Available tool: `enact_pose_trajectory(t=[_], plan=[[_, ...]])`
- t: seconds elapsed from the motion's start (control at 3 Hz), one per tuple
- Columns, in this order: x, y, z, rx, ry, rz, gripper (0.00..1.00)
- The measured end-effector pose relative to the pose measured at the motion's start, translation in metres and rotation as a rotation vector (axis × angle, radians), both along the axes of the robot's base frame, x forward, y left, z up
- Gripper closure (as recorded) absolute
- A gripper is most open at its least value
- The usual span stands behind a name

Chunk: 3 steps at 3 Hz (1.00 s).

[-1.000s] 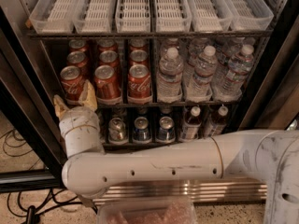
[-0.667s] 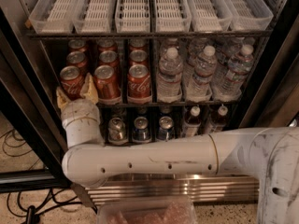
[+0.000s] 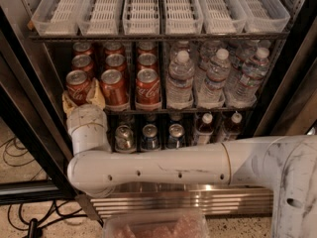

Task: Pick coke can from middle shelf of fridge

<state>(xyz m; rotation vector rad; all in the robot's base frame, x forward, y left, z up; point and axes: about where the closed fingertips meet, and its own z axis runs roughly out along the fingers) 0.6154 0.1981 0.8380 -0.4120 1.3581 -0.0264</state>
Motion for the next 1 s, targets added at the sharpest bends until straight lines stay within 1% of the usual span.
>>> enact_pose_trajectory(t=[0.33, 0.67, 1.0], plan=[[0.0, 0.0, 0.0, 0.0, 0.0, 0.0, 0.68], [0.0, 0.0, 0.0, 0.0, 0.0, 0.0, 0.91], [0.0, -0.0001, 0.0001, 0.0, 0.0, 0.0, 1.0]])
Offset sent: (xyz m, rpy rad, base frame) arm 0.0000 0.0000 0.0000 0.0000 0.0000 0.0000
